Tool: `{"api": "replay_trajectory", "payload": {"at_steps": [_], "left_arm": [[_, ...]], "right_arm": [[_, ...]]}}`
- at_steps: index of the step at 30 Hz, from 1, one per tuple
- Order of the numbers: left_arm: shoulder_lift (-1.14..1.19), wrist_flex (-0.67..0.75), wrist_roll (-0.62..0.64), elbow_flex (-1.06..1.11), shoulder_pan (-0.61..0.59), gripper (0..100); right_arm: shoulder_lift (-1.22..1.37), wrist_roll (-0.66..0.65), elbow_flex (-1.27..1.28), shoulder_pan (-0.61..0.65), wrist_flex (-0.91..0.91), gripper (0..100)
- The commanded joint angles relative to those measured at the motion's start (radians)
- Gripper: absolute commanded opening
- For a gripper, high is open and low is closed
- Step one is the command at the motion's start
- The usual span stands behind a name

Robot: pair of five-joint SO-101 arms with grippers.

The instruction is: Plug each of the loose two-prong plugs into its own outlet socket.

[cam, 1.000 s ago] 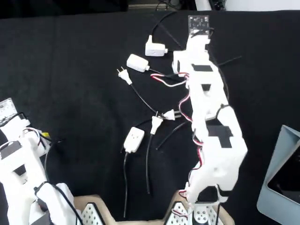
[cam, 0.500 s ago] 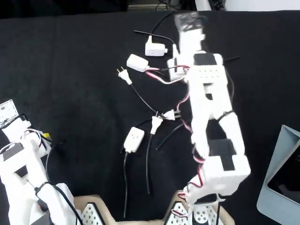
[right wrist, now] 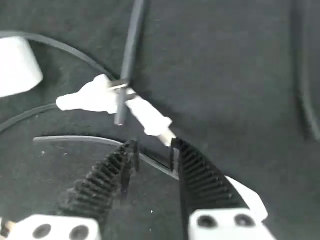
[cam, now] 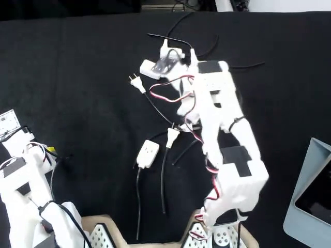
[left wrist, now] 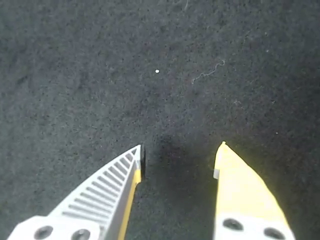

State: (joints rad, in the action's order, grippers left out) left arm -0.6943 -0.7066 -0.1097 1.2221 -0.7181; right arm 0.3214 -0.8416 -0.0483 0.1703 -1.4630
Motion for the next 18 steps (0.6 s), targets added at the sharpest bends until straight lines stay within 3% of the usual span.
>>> {"api": "replay_trajectory", "payload": {"at_steps": [1,5,9,18], "left_arm": [[-0.014,0.02,0.003,-0.005,0.001,24],[-0.014,0.02,0.003,-0.005,0.001,24],[-0.014,0.02,0.003,-0.005,0.001,24],[-0.014,0.02,0.003,-0.005,0.001,24]], "right_arm": [[0.022,-0.035,-0.062,0.034,-0.021,15.1],[0.051,-0.04,-0.065,0.046,-0.014,21.2],[0.101,-0.118,-0.068,0.046,-0.002,20.1],[0.205,-0.132,-0.068,0.044,0.084,18.6]]}}
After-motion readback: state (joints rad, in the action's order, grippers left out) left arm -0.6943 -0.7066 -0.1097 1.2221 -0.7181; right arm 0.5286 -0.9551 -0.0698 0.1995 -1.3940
